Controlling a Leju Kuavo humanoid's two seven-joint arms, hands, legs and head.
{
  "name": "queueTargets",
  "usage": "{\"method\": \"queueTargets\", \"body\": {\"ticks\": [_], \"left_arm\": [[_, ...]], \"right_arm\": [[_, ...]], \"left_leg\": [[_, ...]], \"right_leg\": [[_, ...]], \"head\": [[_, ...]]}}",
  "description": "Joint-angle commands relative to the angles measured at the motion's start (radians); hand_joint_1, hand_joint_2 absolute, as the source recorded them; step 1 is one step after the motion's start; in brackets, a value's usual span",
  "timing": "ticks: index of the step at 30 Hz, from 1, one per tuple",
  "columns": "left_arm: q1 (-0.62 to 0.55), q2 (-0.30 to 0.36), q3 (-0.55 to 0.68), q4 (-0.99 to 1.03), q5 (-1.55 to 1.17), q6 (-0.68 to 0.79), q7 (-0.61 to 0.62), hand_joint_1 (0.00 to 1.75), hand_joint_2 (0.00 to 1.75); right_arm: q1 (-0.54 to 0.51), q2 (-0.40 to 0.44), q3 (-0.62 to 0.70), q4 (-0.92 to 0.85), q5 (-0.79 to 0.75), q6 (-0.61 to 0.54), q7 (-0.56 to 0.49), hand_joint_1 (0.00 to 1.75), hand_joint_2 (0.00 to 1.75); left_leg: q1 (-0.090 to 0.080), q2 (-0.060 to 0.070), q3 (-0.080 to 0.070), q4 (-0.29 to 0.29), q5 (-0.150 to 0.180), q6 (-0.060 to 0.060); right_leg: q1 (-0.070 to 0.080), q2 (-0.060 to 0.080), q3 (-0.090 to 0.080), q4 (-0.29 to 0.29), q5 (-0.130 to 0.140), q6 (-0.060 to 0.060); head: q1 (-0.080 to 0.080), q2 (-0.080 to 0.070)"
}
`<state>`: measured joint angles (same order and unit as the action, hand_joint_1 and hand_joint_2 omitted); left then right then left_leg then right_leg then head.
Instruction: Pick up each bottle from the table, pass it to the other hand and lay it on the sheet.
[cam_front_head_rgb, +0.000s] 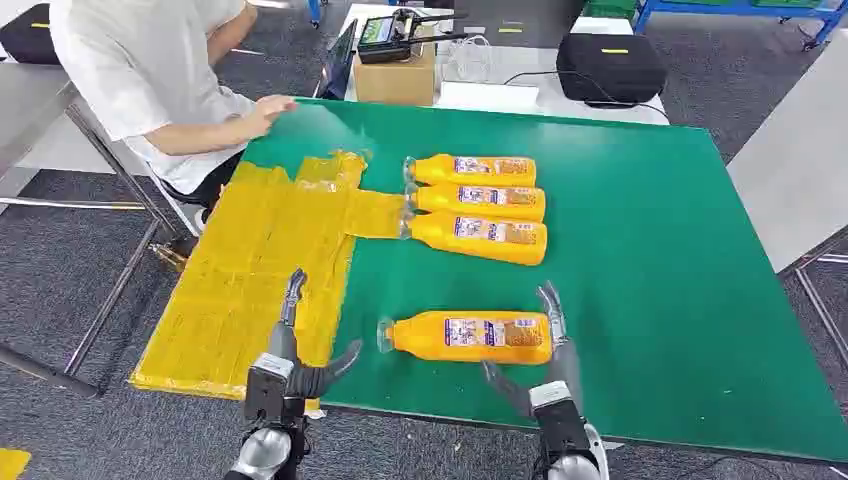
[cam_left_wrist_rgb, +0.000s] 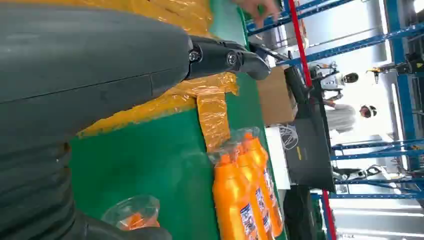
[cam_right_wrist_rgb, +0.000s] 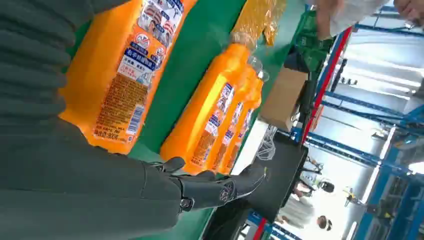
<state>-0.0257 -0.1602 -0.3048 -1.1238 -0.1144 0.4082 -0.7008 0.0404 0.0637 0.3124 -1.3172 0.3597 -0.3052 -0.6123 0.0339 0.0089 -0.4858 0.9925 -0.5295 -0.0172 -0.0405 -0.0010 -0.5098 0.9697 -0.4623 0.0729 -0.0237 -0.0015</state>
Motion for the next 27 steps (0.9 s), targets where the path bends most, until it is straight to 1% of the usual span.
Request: {"method": "queueTargets", "body": {"ticks": [1, 2, 3, 4, 9, 10, 11, 12, 13, 16, 20, 21, 22, 23, 25, 27], "left_arm": [[-0.018, 0.009, 0.006, 0.026, -0.001, 0.001, 0.003, 0.0, 1.75], [-0.019, 0.009, 0.006, 0.027, -0.001, -0.001, 0.003, 0.0, 1.75], [-0.019, 0.009, 0.006, 0.026, 0.0, -0.002, 0.003, 0.0, 1.75], [-0.02, 0.009, 0.005, 0.024, -0.001, -0.002, 0.003, 0.0, 1.75], [-0.025, 0.009, 0.005, 0.026, -0.002, -0.004, 0.003, 0.0, 1.75], [-0.025, 0.009, 0.006, 0.026, -0.002, -0.003, 0.003, 0.0, 1.75], [-0.026, 0.01, 0.007, 0.027, -0.001, -0.003, 0.003, 0.0, 1.75], [-0.027, 0.01, 0.007, 0.027, -0.001, -0.004, 0.003, 0.0, 1.75], [-0.03, 0.012, 0.009, 0.029, -0.001, -0.007, 0.003, 0.0, 1.75], [-0.03, 0.012, 0.009, 0.029, -0.001, -0.007, 0.003, 0.0, 1.75], [-0.03, 0.012, 0.009, 0.029, -0.001, -0.007, 0.003, 0.0, 1.75], [-0.034, 0.014, 0.012, 0.031, -0.004, -0.018, 0.003, 0.0, 1.75], [-0.037, 0.015, 0.014, 0.034, -0.006, -0.022, 0.003, 0.0, 1.75], [-0.041, 0.015, 0.016, 0.037, -0.007, -0.029, 0.003, 0.0, 1.75], [-0.048, 0.011, 0.018, 0.043, -0.012, -0.044, 0.003, 0.0, 1.75], [-0.054, 0.006, 0.014, 0.05, -0.018, -0.051, 0.003, 0.0, 1.75]], "right_arm": [[-0.012, -0.003, -0.006, 0.024, 0.059, -0.042, -0.009, 0.0, 0.0], [-0.011, -0.006, -0.004, 0.027, 0.072, -0.054, -0.014, 0.0, 0.0], [-0.014, -0.011, 0.002, 0.031, 0.084, -0.057, -0.015, 0.0, 0.0], [-0.015, -0.014, 0.006, 0.032, 0.087, -0.058, -0.015, 0.0, 1.75], [-0.025, -0.025, 0.019, 0.023, 0.099, -0.05, -0.015, 0.0, 1.75], [-0.029, -0.032, 0.027, 0.026, 0.116, -0.043, 0.0, 0.0, 1.75], [-0.032, -0.037, 0.031, 0.026, 0.123, -0.038, 0.005, 0.0, 1.75], [-0.037, -0.046, 0.041, 0.032, 0.145, -0.03, 0.026, 0.0, 1.75], [-0.056, -0.083, 0.078, 0.052, 0.247, -0.02, 0.086, 0.0, 1.75], [-0.056, -0.083, 0.078, 0.052, 0.247, -0.02, 0.086, 0.0, 1.75], [-0.056, -0.083, 0.078, 0.052, 0.247, -0.02, 0.086, 0.0, 1.75], [-0.082, -0.125, 0.115, 0.079, 0.351, -0.006, 0.139, 0.0, 1.75], [-0.097, -0.149, 0.132, 0.093, 0.4, 0.004, 0.166, 0.0, 1.75], [-0.118, -0.177, 0.149, 0.111, 0.433, 0.041, 0.188, 0.0, 1.75], [-0.145, -0.214, 0.155, 0.132, 0.44, 0.086, 0.19, 0.0, 1.75], [-0.157, -0.221, 0.152, 0.147, 0.439, 0.097, 0.185, 0.0, 1.75]], "left_leg": [[0.0, -0.001, 0.002, -0.002, 0.0, 0.002], [0.0, -0.001, 0.003, -0.003, 0.0, 0.003], [0.0, -0.001, 0.002, -0.002, 0.0, 0.002], [0.0, -0.001, 0.003, -0.003, 0.0, 0.003], [0.0, -0.001, 0.002, -0.002, 0.0, 0.002], [0.0, -0.001, 0.003, -0.003, 0.0, 0.003], [0.0, 0.0, 0.002, -0.002, 0.0, 0.002], [0.0, -0.001, 0.003, -0.003, 0.001, 0.003], [0.0, 0.0, 0.001, -0.001, 0.0, 0.002], [0.0, 0.0, 0.003, -0.003, 0.001, 0.003], [0.0, 0.0, 0.002, -0.002, 0.0, 0.002], [0.0, 0.0, 0.003, -0.004, 0.001, 0.003], [0.0, 0.0, 0.002, -0.002, 0.0, 0.002], [0.0, 0.001, 0.001, -0.001, 0.0, 0.002], [0.0, 0.001, 0.003, -0.003, 0.001, 0.004], [0.0, 0.0, 0.001, -0.001, 0.001, 0.002]], "right_leg": [[0.001, 0.0, 0.001, -0.002, 0.0, -0.004], [0.001, 0.0, 0.003, -0.003, 0.001, -0.005], [0.001, 0.0, 0.002, -0.002, 0.0, -0.004], [0.001, 0.0, 0.003, -0.003, 0.0, -0.005], [0.001, 0.0, 0.002, -0.002, 0.0, -0.004], [0.001, 0.0, 0.003, -0.003, 0.001, -0.005], [0.001, 0.0, 0.001, -0.002, 0.0, -0.004], [0.001, 0.0, 0.003, -0.003, 0.001, -0.005], [0.001, 0.0, 0.001, -0.002, 0.0, -0.003], [0.001, 0.001, 0.003, -0.003, 0.001, -0.005], [0.001, 0.0, 0.002, -0.002, 0.0, -0.003], [0.001, 0.0, 0.003, -0.004, 0.001, -0.005], [0.001, 0.0, 0.002, -0.002, 0.001, -0.004], [0.001, 0.001, 0.001, -0.002, 0.001, -0.002], [0.001, 0.001, 0.002, -0.004, 0.002, -0.005], [0.0, 0.0, 0.001, -0.002, 0.001, -0.003]], "head": [[0.0, 0.0], [0.0, 0.0], [0.0, 0.0], [0.0, 0.0], [0.0, 0.0], [0.0, 0.0], [0.0, 0.0], [0.0, 0.0], [0.0, 0.0], [0.0, 0.0], [0.0, 0.0], [0.0, 0.0], [0.0, 0.0], [0.0, 0.0], [0.0, 0.0], [0.0, 0.0]]}}
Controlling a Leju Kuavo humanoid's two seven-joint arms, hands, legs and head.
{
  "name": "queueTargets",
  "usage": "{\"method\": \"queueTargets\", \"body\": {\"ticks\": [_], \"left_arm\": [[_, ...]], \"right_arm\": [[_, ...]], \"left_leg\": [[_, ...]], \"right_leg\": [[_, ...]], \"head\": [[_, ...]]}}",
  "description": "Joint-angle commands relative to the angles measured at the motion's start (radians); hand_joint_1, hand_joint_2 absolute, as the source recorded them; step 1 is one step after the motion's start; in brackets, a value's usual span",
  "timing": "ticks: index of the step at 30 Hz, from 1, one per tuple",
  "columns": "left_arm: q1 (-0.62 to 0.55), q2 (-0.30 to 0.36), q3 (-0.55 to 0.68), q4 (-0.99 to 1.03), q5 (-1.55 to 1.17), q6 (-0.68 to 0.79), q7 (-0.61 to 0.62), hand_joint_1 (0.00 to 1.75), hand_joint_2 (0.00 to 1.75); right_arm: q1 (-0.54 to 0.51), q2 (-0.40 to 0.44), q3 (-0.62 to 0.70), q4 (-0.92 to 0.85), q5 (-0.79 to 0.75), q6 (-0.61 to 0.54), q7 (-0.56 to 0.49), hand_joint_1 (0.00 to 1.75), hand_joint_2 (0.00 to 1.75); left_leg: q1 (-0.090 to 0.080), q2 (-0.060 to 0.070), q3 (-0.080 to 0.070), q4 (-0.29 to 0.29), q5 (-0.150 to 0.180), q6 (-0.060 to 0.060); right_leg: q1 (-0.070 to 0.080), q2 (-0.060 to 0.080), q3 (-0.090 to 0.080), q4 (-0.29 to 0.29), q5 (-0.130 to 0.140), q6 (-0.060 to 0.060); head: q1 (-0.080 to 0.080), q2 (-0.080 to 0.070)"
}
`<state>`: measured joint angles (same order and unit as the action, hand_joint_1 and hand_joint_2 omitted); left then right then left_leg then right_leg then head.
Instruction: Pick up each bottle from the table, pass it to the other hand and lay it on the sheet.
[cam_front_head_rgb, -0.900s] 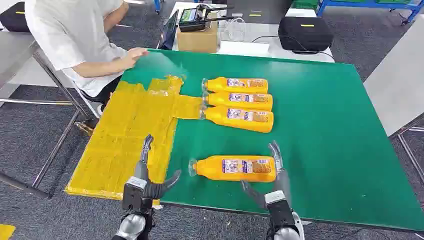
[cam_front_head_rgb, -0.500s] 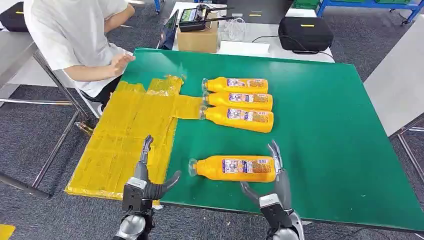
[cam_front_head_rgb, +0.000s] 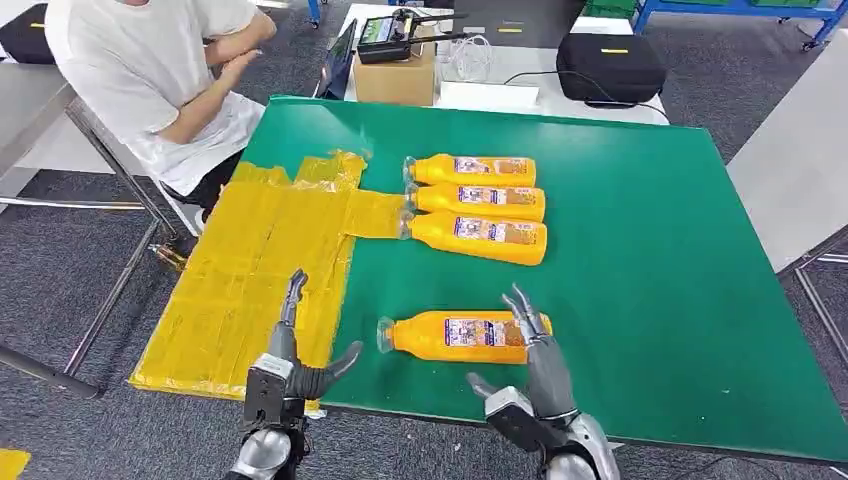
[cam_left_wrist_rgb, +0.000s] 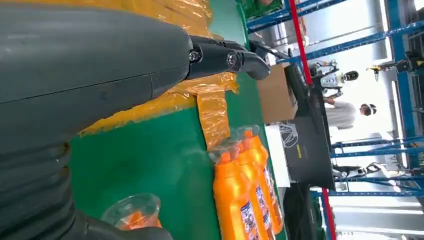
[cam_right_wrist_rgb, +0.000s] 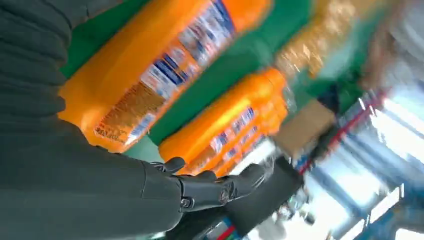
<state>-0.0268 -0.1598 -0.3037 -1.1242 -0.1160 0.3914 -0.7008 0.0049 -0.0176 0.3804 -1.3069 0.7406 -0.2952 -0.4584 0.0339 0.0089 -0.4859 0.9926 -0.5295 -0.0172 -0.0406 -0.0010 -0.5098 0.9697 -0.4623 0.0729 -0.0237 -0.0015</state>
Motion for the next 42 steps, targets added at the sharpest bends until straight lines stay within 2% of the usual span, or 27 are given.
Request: {"method": "queueTargets", "body": {"ticks": [1, 6, 10, 16, 20, 24, 27, 28, 31, 36, 38, 42], "left_arm": [[-0.058, 0.002, 0.01, 0.058, -0.02, -0.037, 0.003, 0.0, 1.75], [-0.074, -0.004, 0.0, 0.074, -0.023, -0.046, 0.003, 0.0, 1.75], [-0.08, -0.003, -0.009, 0.079, -0.028, -0.042, 0.003, 0.0, 1.75], [-0.073, 0.0, -0.006, 0.079, -0.031, -0.036, 0.003, 0.0, 1.75], [-0.068, 0.004, -0.002, 0.078, -0.032, -0.033, 0.003, 0.0, 1.75], [-0.068, 0.004, -0.002, 0.078, -0.032, -0.033, 0.003, 0.0, 1.75], [-0.067, 0.006, 0.004, 0.077, -0.035, -0.038, 0.003, 0.0, 1.75], [-0.07, 0.008, 0.003, 0.079, -0.037, -0.047, 0.003, 0.0, 1.75], [-0.076, 0.008, -0.001, 0.089, -0.039, -0.05, 0.003, 0.0, 1.75], [-0.075, 0.006, 0.0, 0.102, -0.04, -0.044, 0.003, 0.0, 1.75], [-0.07, 0.008, 0.002, 0.106, -0.042, -0.034, 0.003, 0.0, 1.75], [-0.067, 0.005, 0.011, 0.114, -0.047, -0.027, 0.003, 0.0, 1.75]], "right_arm": [[-0.134, -0.148, 0.093, 0.15, 0.08, 0.087, 0.031, 0.0, 1.75], [-0.195, -0.147, 0.114, 0.193, 0.148, 0.066, 0.065, 0.0, 1.75], [-0.273, -0.131, 0.141, 0.225, 0.221, 0.06, 0.145, 0.0, 1.75], [-0.282, -0.126, 0.166, 0.2, 0.293, 0.019, 0.208, 0.0, 1.75], [-0.288, -0.12, 0.168, 0.194, 0.308, 0.034, 0.247, 0.0, 1.75], [-0.288, -0.12, 0.168, 0.194, 0.308, 0.034, 0.247, 0.0, 1.75], [-0.305, -0.125, 0.182, 0.207, 0.249, 0.165, 0.266, 0.0, 1.75], [-0.322, -0.138, 0.206, 0.223, 0.212, 0.24, 0.255, 0.0, 1.75], [-0.342, -0.181, 0.246, 0.254, 0.199, 0.321, 0.272, 0.0, 1.75], [-0.346, -0.215, 0.258, 0.261, 0.208, 0.33, 0.327, 0.0, 1.75], [-0.346, -0.241, 0.286, 0.233, 0.252, 0.341, 0.422, 0.0, 1.75], [-0.34, -0.245, 0.288, 0.215, 0.268, 0.325, 0.476, 0.0, 1.75]], "left_leg": [[0.0, -0.001, 0.002, -0.002, 0.001, 0.003], [0.0, 0.001, 0.003, -0.003, 0.001, 0.003], [0.0, 0.003, 0.002, -0.002, 0.001, 0.003], [0.0, 0.001, 0.003, -0.003, 0.001, 0.003], [0.0, 0.001, 0.003, -0.003, 0.0, 0.003], [0.0, 0.001, 0.003, -0.003, 0.0, 0.003], [0.0, 0.001, 0.002, -0.002, 0.001, 0.003], [0.0, 0.002, 0.002, -0.003, 0.001, 0.003], [0.0, 0.001, 0.001, -0.001, 0.0, 0.002], [0.0, -0.001, 0.003, -0.003, 0.001, 0.003], [0.0, -0.002, 0.003, -0.003, 0.001, 0.004], [0.0, -0.001, 0.003, -0.003, 0.001, 0.003]], "right_leg": [[0.001, 0.0, 0.002, -0.003, 0.002, -0.004], [0.001, 0.002, 0.002, -0.004, 0.002, -0.005], [0.001, 0.003, 0.001, -0.002, 0.002, -0.005], [0.001, 0.001, 0.002, -0.003, 0.001, -0.005], [0.001, 0.002, 0.002, -0.003, 0.001, -0.005], [0.001, 0.002, 0.002, -0.002, 0.001, -0.005], [0.001, 0.002, 0.001, -0.002, 0.001, -0.004], [0.001, 0.002, 0.001, -0.003, 0.002, -0.006], [0.001, 0.001, 0.001, -0.001, 0.001, -0.003], [0.001, 0.0, 0.003, -0.003, 0.001, -0.005], [0.001, -0.001, 0.004, -0.004, 0.001, -0.005], [0.001, 0.0, 0.003, -0.003, 0.001, -0.005]], "head": [[0.0, 0.0], [0.0, 0.0], [0.0, 0.0], [0.0, 0.0], [0.0, 0.0], [0.0, 0.0], [0.0, 0.0], [0.0, 0.0], [0.0, 0.0], [0.0, 0.0], [0.0, 0.0], [0.0, 0.0]]}}
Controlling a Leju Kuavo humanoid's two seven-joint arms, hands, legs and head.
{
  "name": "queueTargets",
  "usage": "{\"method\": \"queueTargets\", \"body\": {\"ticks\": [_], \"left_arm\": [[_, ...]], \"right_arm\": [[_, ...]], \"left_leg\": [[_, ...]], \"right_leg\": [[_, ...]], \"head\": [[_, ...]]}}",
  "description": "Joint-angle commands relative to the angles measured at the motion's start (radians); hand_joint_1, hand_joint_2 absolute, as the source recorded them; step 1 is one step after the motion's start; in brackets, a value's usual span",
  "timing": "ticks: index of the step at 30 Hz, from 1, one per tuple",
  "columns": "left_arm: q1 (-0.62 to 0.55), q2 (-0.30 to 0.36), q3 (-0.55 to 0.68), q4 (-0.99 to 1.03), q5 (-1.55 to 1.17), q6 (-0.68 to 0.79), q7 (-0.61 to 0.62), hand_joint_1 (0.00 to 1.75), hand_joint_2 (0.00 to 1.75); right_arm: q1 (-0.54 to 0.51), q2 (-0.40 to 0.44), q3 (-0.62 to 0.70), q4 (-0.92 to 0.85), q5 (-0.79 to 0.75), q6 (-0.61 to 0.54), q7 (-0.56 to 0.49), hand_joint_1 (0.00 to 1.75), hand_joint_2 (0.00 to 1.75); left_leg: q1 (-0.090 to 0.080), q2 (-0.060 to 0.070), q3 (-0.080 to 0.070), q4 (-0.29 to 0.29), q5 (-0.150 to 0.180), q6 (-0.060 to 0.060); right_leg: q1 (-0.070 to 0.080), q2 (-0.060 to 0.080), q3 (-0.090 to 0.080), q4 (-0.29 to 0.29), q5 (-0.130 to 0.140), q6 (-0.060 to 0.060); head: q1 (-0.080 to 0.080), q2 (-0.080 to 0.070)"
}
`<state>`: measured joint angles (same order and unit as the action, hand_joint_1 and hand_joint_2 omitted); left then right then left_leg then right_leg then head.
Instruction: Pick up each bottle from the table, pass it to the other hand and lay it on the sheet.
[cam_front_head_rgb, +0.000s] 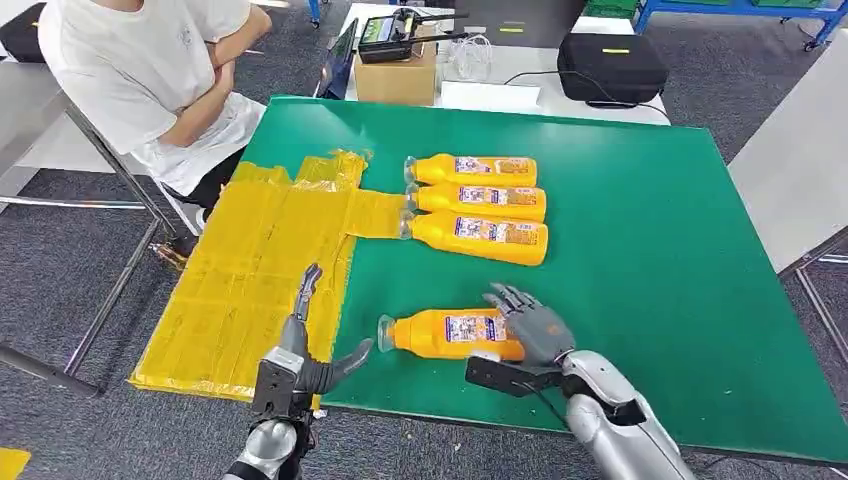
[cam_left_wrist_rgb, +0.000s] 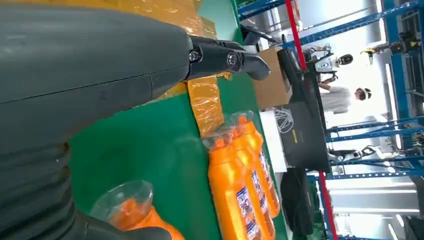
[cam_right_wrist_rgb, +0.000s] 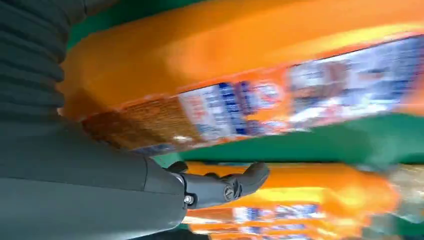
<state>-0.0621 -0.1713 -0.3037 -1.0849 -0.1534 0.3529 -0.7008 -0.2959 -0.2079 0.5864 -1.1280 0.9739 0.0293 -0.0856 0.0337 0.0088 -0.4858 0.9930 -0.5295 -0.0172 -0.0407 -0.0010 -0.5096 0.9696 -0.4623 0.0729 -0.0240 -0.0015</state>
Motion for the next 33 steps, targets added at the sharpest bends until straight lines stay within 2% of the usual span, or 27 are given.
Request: {"method": "queueTargets", "body": {"ticks": [1, 7, 12, 13, 14, 15, 18, 19, 20, 24, 29, 33], "left_arm": [[-0.032, 0.015, 0.015, 0.079, -0.012, 0.012, 0.003, 0.0, 1.75], [-0.034, 0.011, 0.023, 0.089, -0.023, 0.013, 0.003, 0.0, 1.75], [-0.046, 0.008, 0.024, 0.098, -0.028, -0.004, 0.003, 0.0, 1.75], [-0.05, 0.009, 0.015, 0.093, -0.027, -0.017, 0.003, 0.0, 1.75], [-0.056, 0.008, 0.006, 0.092, -0.023, -0.024, 0.003, 0.0, 1.75], [-0.059, 0.008, 0.005, 0.092, -0.021, -0.023, 0.003, 0.0, 1.75], [-0.064, 0.005, 0.004, 0.098, -0.022, -0.021, 0.003, 0.0, 1.75], [-0.063, 0.008, -0.002, 0.092, -0.02, -0.027, 0.003, 0.0, 1.75], [-0.067, 0.01, -0.014, 0.09, -0.018, -0.036, 0.003, 0.0, 1.75], [-0.096, 0.005, -0.045, 0.12, -0.011, -0.033, 0.003, 0.0, 1.75], [-0.121, 0.002, -0.067, 0.152, 0.002, -0.041, 0.003, 0.0, 1.75], [-0.127, 0.003, -0.076, 0.159, 0.008, -0.039, 0.003, 0.0, 1.75]], "right_arm": [[-0.04, -0.051, 0.094, 0.036, 0.071, -0.006, 0.146, 0.0, 1.75], [-0.048, -0.057, 0.105, 0.034, 0.114, 0.007, 0.199, 0.0, 1.75], [-0.073, -0.059, 0.099, 0.06, 0.047, 0.051, 0.136, 0.0, 1.75], [-0.079, -0.045, 0.088, 0.077, -0.013, 0.05, 0.072, 0.31, 1.75], [-0.076, -0.03, 0.074, 0.094, -0.06, 0.026, 0.027, 1.01, 1.75], [-0.076, -0.026, 0.074, 0.1, -0.069, 0.02, 0.011, 0.96, 1.75], [-0.076, -0.018, 0.079, 0.109, -0.069, 0.016, 0.01, 0.96, 1.75], [-0.071, -0.012, 0.075, 0.112, -0.084, 0.01, -0.002, 1.43, 1.75], [-0.065, -0.004, 0.061, 0.124, -0.127, 0.014, -0.033, 1.75, 1.75], [-0.059, 0.036, 0.051, 0.229, -0.201, 0.022, -0.081, 1.75, 1.75], [-0.099, 0.031, 0.092, 0.382, -0.194, 0.07, -0.059, 1.75, 1.75], [-0.118, 0.025, 0.108, 0.44, -0.189, 0.089, -0.046, 1.75, 1.75]], "left_leg": [[0.0, -0.001, 0.002, -0.002, 0.0, 0.002], [0.0, 0.0, 0.003, -0.002, 0.0, 0.002], [0.0, -0.001, 0.003, -0.002, 0.001, 0.003], [0.0, -0.001, 0.003, -0.001, 0.001, 0.003], [0.0, -0.001, 0.003, -0.003, 0.001, 0.004], [0.0, 0.0, 0.003, -0.002, 0.001, 0.002], [0.0, 0.0, 0.004, -0.003, 0.001, 0.003], [0.0, 0.0, 0.005, -0.004, 0.001, 0.003], [0.0, -0.001, 0.004, -0.003, 0.001, 0.003], [0.001, -0.002, 0.004, -0.003, 0.001, 0.003], [0.0, -0.002, 0.005, -0.005, 0.002, 0.004], [0.001, 0.0, 0.008, -0.002, 0.001, 0.002]], "right_leg": [[0.001, 0.0, 0.001, -0.002, 0.0, -0.004], [0.001, 0.001, 0.001, -0.002, 0.0, -0.004], [0.001, 0.0, 0.003, -0.003, 0.001, -0.004], [0.001, 0.0, 0.002, -0.002, 0.001, -0.004], [0.001, 0.0, 0.003, -0.003, 0.001, -0.005], [0.001, 0.0, 0.002, -0.002, 0.001, -0.004], [0.001, 0.001, 0.004, -0.003, 0.001, -0.005], [0.001, 0.001, 0.004, -0.004, 0.001, -0.006], [0.001, 0.0, 0.003, -0.003, 0.001, -0.005], [0.002, -0.001, 0.004, -0.003, 0.001, -0.005], [0.002, -0.001, 0.005, -0.005, 0.002, -0.006], [0.001, 0.0, 0.006, -0.003, 0.001, -0.003]], "head": [[0.0, 0.0], [0.0, 0.0], [0.0, 0.0], [0.0, 0.0], [0.0, 0.0], [0.0, 0.0], [0.0, 0.0], [0.0, 0.0], [0.0, 0.0], [0.0, 0.0], [0.0, 0.0], [0.0, 0.0]]}}
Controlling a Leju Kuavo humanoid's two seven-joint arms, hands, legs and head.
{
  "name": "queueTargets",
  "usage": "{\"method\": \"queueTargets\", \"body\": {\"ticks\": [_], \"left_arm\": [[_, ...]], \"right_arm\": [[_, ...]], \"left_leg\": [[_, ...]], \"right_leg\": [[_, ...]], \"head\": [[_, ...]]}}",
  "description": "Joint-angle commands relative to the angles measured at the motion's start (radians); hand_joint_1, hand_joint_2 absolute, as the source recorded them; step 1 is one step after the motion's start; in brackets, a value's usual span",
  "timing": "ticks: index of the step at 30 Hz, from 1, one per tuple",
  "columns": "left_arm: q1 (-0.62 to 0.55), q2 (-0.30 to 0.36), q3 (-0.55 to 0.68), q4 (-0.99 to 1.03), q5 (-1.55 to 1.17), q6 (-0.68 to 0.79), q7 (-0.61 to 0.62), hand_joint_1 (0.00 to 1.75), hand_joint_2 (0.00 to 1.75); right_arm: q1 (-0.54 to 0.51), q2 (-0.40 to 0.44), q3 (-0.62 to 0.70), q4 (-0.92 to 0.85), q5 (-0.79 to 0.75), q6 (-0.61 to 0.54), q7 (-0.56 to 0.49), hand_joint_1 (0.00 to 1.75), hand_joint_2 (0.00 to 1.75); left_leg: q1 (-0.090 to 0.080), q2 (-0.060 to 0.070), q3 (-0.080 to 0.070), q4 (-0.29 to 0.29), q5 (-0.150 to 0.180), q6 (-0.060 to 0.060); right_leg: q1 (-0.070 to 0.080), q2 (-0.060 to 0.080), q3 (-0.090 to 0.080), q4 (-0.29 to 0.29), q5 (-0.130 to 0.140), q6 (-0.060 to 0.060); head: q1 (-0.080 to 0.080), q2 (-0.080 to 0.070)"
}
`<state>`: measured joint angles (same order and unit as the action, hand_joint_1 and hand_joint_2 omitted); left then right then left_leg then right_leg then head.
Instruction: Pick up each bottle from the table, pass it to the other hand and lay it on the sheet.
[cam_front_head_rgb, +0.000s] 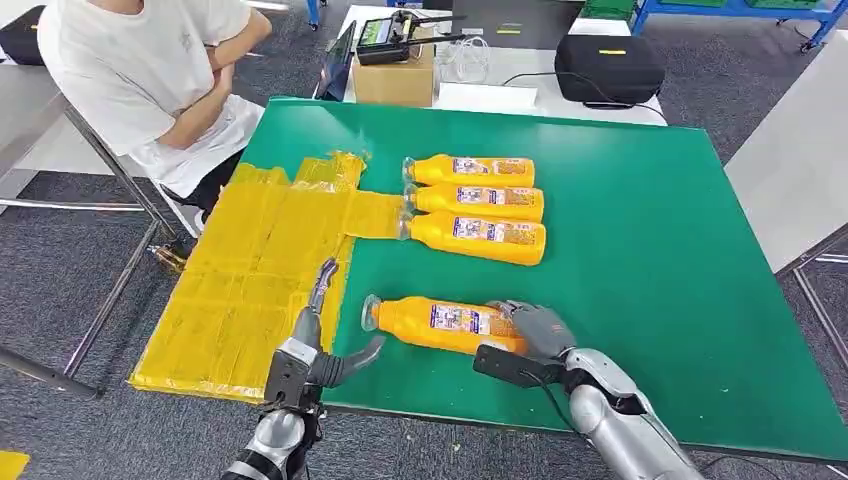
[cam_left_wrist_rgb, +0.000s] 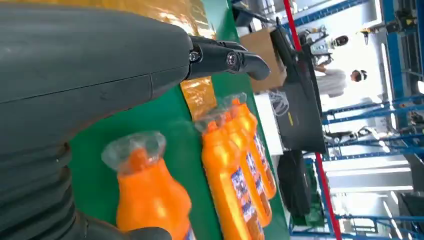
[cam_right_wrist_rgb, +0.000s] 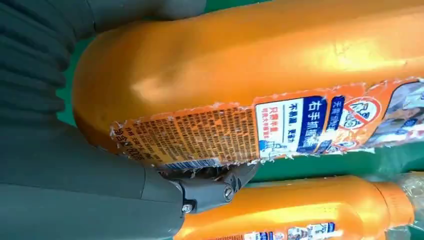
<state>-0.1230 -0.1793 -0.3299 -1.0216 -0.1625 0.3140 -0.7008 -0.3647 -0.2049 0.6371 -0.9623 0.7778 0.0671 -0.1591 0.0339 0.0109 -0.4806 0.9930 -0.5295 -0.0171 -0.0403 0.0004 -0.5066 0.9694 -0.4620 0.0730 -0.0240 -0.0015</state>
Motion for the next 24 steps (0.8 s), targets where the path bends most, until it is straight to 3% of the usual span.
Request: {"method": "queueTargets", "body": {"ticks": [1, 5, 6, 7, 8, 10, 11, 13, 15, 18, 24], "left_arm": [[-0.066, 0.011, -0.05, 0.096, 0.017, 0.0, 0.003, 0.0, 1.75], [-0.059, 0.015, -0.054, 0.069, 0.039, 0.013, 0.003, 0.0, 1.75], [-0.042, 0.006, -0.035, 0.031, 0.071, 0.018, 0.003, 0.0, 1.75], [-0.035, 0.005, -0.037, 0.026, 0.069, 0.02, 0.003, 0.0, 1.75], [-0.005, -0.024, 0.03, -0.011, 0.143, -0.019, 0.003, 0.0, 1.75], [0.013, -0.025, 0.033, -0.027, 0.136, -0.022, 0.003, 0.0, 1.75], [0.029, -0.038, 0.072, -0.05, 0.199, -0.058, 0.003, 0.0, 1.75], [0.044, -0.038, 0.103, -0.053, 0.286, -0.14, 0.003, 0.0, 1.75], [0.094, -0.03, 0.119, -0.141, 0.447, -0.294, 0.084, 0.0, 1.75], [0.127, -0.01, 0.095, -0.198, 0.504, -0.356, 0.157, 0.0, 1.75], [0.141, 0.012, 0.042, -0.24, 0.468, -0.375, 0.167, 0.0, 1.75]], "right_arm": [[-0.049, 0.021, 0.057, 0.274, 0.007, 0.051, 0.027, 1.75, 1.75], [-0.03, 0.038, -0.006, 0.273, -0.119, 0.064, -0.074, 1.75, 1.75], [0.019, 0.059, -0.099, 0.227, -0.26, 0.064, -0.189, 1.75, 1.75], [0.032, 0.06, -0.095, 0.214, -0.261, 0.061, -0.19, 1.75, 1.75], [0.105, 0.1, -0.202, 0.117, -0.367, 0.011, -0.26, 1.75, 1.75], [0.141, 0.109, -0.201, 0.056, -0.363, 0.004, -0.234, 1.75, 1.75], [0.19, 0.141, -0.261, -0.027, -0.443, 0.001, -0.273, 1.75, 1.75], [0.268, 0.184, -0.331, -0.169, -0.516, -0.012, -0.297, 1.75, 1.75], [0.349, 0.247, -0.416, -0.332, -0.592, -0.076, -0.315, 1.75, 1.75], [0.377, 0.273, -0.454, -0.411, -0.636, -0.103, -0.302, 1.75, 1.75], [0.375, 0.289, -0.466, -0.455, -0.675, -0.105, -0.311, 1.75, 1.75]], "left_leg": [[0.001, -0.002, 0.003, -0.003, 0.002, 0.003], [0.001, -0.003, 0.006, -0.005, 0.004, 0.004], [0.001, -0.002, 0.008, -0.003, 0.002, 0.003], [0.001, -0.002, 0.008, -0.003, 0.003, 0.004], [0.001, -0.004, 0.008, -0.004, 0.004, 0.004], [0.001, -0.003, 0.01, -0.004, 0.002, 0.003], [0.001, -0.001, 0.011, -0.002, 0.0, 0.002], [0.001, 0.0, 0.01, -0.002, -0.001, 0.001], [0.001, 0.0, 0.008, -0.004, -0.001, 0.002], [0.001, -0.003, 0.001, -0.002, -0.001, 0.002], [0.0, -0.002, -0.005, -0.002, -0.001, 0.003]], "right_leg": [[0.001, -0.002, 0.004, -0.004, 0.002, -0.004], [0.002, -0.002, 0.006, -0.006, 0.004, -0.006], [0.002, -0.001, 0.009, -0.004, 0.002, -0.004], [0.002, -0.001, 0.008, -0.005, 0.004, -0.005], [0.002, -0.003, 0.009, -0.006, 0.003, -0.006], [0.002, -0.002, 0.011, -0.006, 0.002, -0.005], [0.001, 0.0, 0.011, -0.002, 0.0, -0.004], [0.001, 0.001, 0.011, -0.001, 0.0, -0.004], [0.002, 0.002, 0.008, -0.002, -0.001, -0.006], [0.002, -0.002, 0.003, 0.0, -0.002, -0.005], [0.0, -0.001, -0.003, 0.0, -0.001, -0.004]], "head": [[0.0, 0.0], [0.0, 0.0], [0.0, 0.0], [0.001, 0.0], [0.0, 0.0], [0.001, 0.0], [0.001, 0.0], [0.0, 0.0], [0.0, 0.0], [0.0, 0.0], [0.0, 0.0]]}}
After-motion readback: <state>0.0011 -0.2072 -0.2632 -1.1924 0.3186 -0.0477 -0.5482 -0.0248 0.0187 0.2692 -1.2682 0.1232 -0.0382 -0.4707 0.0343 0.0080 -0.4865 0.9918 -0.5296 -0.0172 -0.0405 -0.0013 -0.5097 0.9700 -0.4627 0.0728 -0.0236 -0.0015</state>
